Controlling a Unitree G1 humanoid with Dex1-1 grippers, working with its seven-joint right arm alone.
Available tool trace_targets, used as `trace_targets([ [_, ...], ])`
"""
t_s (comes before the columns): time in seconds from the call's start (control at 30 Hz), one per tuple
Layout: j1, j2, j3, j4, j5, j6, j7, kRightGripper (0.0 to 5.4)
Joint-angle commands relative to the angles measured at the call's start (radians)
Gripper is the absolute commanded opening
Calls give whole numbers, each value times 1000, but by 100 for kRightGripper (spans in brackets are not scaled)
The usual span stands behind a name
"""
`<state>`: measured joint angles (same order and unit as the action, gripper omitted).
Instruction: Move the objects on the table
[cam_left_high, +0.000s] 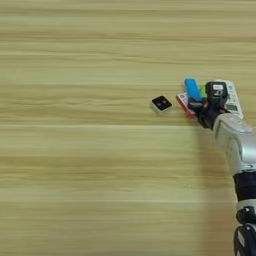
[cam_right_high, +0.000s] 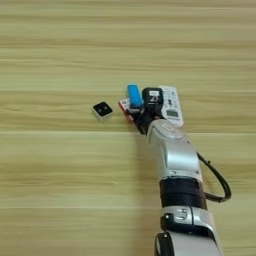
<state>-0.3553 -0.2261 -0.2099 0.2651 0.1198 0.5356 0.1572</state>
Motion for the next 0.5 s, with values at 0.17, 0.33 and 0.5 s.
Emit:
trace_targets([
  [0.17,-78,-41,-13,-38,7,-31,1,142],
  [0.33,-77,-43,-6,-29,5,-24,10,142],
  [0.5,-74,-47,6,-26,2,-20,20,142],
])
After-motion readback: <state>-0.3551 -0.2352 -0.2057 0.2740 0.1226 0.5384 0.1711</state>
